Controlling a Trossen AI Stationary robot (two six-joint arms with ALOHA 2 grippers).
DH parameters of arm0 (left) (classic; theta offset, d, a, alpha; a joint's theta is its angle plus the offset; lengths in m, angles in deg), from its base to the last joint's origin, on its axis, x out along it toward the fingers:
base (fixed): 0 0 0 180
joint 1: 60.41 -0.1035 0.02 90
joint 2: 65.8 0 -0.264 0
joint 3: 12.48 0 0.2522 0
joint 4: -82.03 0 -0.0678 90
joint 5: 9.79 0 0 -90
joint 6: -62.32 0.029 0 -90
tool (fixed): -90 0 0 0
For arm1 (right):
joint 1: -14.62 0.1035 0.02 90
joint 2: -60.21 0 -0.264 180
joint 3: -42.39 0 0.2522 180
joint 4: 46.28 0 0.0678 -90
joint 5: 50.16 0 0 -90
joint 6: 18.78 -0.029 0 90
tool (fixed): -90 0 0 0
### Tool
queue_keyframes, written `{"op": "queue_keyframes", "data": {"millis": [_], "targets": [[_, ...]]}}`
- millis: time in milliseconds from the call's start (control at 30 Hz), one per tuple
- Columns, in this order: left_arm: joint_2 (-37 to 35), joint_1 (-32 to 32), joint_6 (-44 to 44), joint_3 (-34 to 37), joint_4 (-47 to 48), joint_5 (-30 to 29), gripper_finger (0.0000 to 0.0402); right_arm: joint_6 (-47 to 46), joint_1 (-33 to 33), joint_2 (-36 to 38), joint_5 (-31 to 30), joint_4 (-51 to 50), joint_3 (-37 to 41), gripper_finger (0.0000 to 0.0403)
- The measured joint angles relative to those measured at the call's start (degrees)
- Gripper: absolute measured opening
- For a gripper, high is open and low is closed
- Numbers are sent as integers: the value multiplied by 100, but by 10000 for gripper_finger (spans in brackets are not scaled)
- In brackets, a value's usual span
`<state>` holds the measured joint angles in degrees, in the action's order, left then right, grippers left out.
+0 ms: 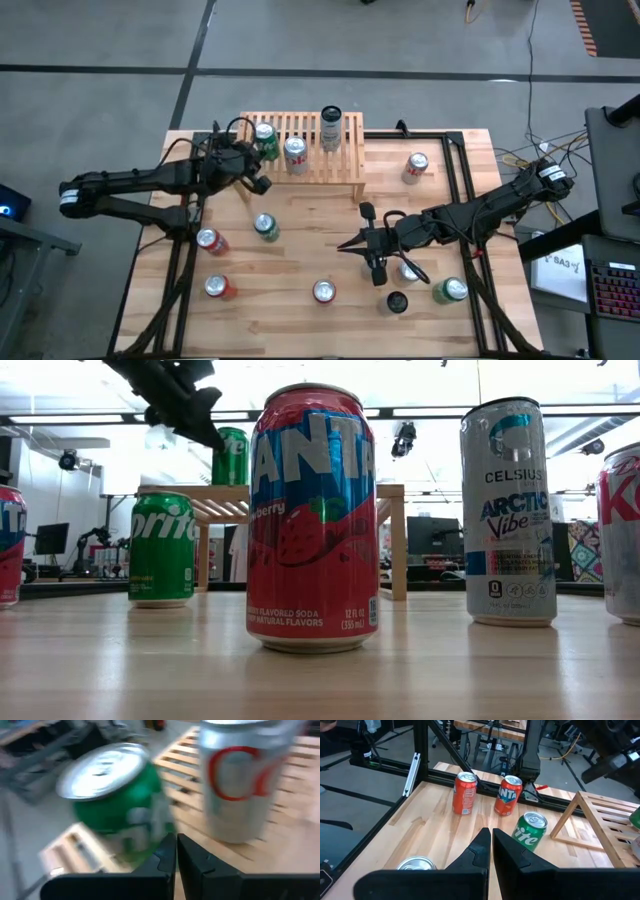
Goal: Place canned beverage on shelf
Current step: Put the left green soda can on the shelf, then put the bottom green soda can on the shelf
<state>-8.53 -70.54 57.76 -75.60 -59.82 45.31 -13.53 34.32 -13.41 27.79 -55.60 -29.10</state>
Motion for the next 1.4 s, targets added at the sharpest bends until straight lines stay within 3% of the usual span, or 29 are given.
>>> {"op": "queue_keyframes", "data": {"millis": [100,233,600,767,1033,1400], "targets": [[42,6,174,45,-21,364,0,-60,0,0,2,-36,0,9],[161,-63,403,100,-229,-198,0,-67,0,0,1,-87,0,9],[231,-391,579,100,-594,-355,0,-75,0,-1,0,-83,0,9],[41,-138,196,100,-591,49,0,-124,2,0,0,-90,0,9],[-381,1284,-316,100,-639,230,0,-765,0,-1,0,77,0,9],[-221,3964,-820,100,-884,-1289,0,-990,7,-380,0,162,-703,9]]}}
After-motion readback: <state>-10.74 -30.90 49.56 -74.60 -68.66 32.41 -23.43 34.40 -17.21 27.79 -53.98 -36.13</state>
